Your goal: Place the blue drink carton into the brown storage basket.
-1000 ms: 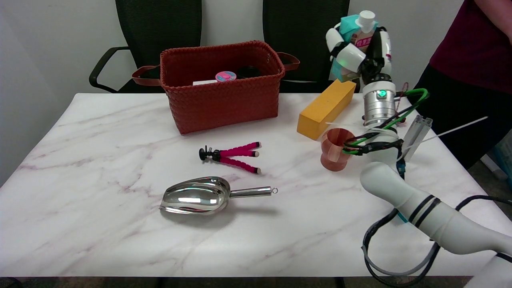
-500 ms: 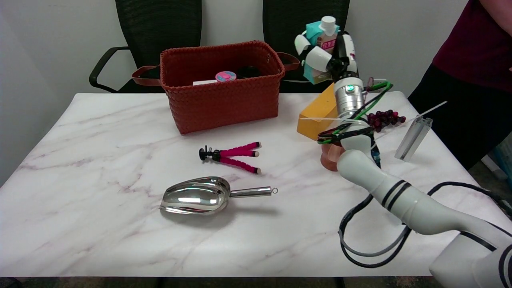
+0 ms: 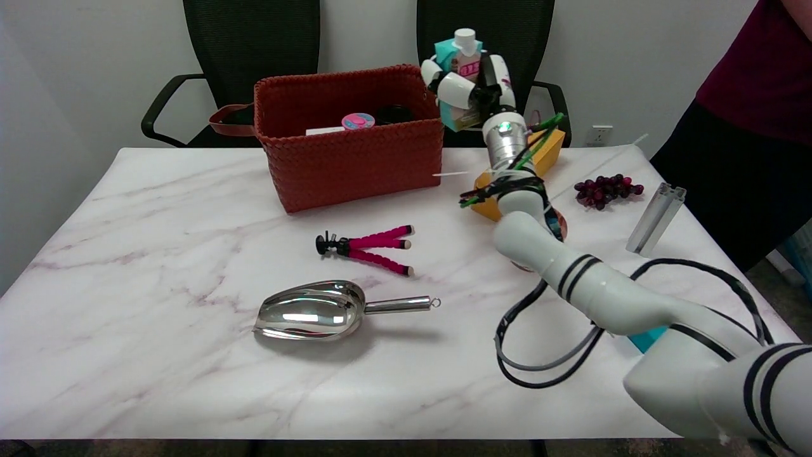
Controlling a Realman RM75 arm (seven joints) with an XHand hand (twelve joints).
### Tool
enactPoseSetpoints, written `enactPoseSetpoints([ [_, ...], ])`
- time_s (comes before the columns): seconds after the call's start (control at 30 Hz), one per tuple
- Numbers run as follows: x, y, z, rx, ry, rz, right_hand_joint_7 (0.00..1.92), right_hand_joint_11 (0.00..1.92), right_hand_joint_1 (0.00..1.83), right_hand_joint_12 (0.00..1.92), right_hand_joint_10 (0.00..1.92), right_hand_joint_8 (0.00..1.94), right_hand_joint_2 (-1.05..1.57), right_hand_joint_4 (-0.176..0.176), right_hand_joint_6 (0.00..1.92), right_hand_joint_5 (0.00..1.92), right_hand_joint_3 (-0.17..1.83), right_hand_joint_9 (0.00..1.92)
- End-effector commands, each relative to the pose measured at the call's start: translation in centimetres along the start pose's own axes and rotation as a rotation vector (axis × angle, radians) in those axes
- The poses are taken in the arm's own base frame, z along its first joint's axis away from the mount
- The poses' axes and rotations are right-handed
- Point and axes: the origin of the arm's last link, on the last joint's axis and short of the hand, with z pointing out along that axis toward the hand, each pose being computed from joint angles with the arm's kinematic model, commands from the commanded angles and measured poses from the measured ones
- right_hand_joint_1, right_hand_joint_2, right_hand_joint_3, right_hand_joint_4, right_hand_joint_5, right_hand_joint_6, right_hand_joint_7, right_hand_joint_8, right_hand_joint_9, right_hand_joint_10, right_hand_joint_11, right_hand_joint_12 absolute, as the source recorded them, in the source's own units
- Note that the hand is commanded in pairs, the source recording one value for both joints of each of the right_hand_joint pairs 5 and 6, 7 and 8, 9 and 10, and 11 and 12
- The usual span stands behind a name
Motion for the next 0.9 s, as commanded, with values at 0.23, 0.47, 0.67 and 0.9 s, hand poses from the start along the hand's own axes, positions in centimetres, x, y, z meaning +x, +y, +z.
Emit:
enactPoseSetpoints([
  [0.23, -10.0, -3.9, 5.7, -0.044, -0.157, -0.187, 1.34, 1.16, 1.17, 1.16, 1.21, 1.34, 0.66, 0.0, 0.98, 0.98, 1.06, 1.21],
  [0.47, -11.9, -6.9, 7.0, 0.029, -0.217, -0.305, 1.32, 1.12, 1.17, 1.12, 1.17, 1.32, 0.6, 0.0, 0.97, 0.97, 1.03, 1.17],
  [0.67, -13.5, -8.6, 7.3, 0.097, -0.253, -0.571, 1.32, 1.1, 1.14, 1.1, 1.16, 1.32, 0.66, 0.0, 0.98, 0.98, 0.93, 1.16],
  [0.9, -14.3, -8.9, 7.4, 0.141, -0.281, -0.876, 1.31, 1.05, 1.09, 1.05, 1.13, 1.31, 0.69, 0.0, 0.99, 0.99, 0.88, 1.13],
])
